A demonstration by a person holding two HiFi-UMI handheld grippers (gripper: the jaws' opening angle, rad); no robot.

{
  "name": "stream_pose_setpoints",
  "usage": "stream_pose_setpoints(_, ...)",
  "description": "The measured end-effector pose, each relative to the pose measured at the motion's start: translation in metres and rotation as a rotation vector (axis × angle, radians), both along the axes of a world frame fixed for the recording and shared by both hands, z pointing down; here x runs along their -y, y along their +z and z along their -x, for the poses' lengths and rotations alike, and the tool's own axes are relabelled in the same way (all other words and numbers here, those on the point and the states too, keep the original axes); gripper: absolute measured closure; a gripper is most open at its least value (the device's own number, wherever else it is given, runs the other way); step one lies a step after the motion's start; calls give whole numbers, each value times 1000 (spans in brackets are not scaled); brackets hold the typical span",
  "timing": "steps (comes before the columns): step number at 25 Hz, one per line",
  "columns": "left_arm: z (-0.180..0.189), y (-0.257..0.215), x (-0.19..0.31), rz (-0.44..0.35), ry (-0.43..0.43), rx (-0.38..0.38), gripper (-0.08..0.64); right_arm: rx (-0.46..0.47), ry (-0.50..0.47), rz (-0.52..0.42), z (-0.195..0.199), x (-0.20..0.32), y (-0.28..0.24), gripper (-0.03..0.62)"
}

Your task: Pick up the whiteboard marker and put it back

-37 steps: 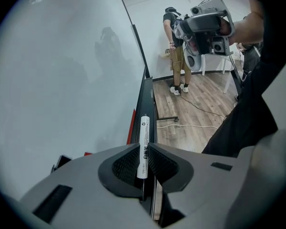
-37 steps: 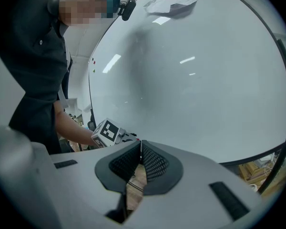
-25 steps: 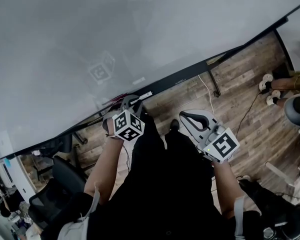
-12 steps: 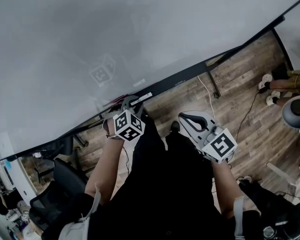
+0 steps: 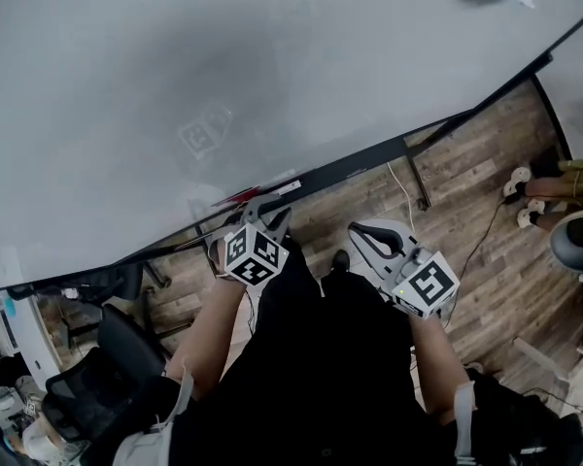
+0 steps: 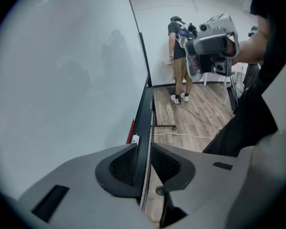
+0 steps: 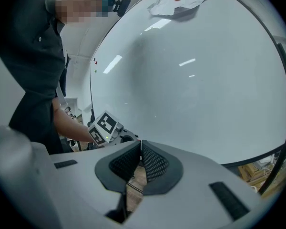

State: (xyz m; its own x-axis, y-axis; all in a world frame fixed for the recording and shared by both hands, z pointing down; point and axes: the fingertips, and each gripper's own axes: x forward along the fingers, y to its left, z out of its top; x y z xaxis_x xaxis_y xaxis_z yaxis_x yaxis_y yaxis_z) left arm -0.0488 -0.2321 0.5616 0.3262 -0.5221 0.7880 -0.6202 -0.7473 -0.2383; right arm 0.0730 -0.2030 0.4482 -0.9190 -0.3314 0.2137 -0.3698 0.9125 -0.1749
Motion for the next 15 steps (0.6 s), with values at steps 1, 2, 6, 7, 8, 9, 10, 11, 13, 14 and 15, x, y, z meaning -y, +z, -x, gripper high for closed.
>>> stream_pose_setpoints(1,-2,-7,0,-12,-12,-28,459,11,-3,-8,0,3,-5,571)
stream_pose_setpoints(2,-4,-14,1,-26,-26,-63,460,23,-6,-16,0,5,-10,572)
stream_pose_setpoints(6,-4,-48,2,-87,-106,-269,477,34,-34,-56,-3,13,-26,572)
stream_pose_setpoints(7,-2,-57,1,-107,-124,-306,485,32,-41,-69,-5,15,-30,572)
stream_pose_setpoints(8,-1,-65,0,-130,-138,-333,496,32,-47,-81,-7,19,-35,572)
stream_pose_setpoints(9,1,-74,-1,-156,-149,-354,506,34,-52,-92,-9,22,-40,572)
stream_pose_setpoints(10,2,-83,-3,-183,-156,-374,517,36,-55,-103,-12,26,-45,572)
stream_pose_setpoints(11,2,-91,-6,-209,-164,-399,528,40,-57,-112,-14,29,-51,572)
stream_pose_setpoints(13,3,-107,-13,-254,-183,-469,545,46,-66,-130,-18,31,-60,572)
stream_pose_setpoints(14,2,-116,-17,-277,-192,-513,548,48,-72,-139,-19,31,-64,572)
stream_pose_setpoints(15,1,-125,-22,-303,-199,-559,548,50,-80,-148,-21,30,-68,572)
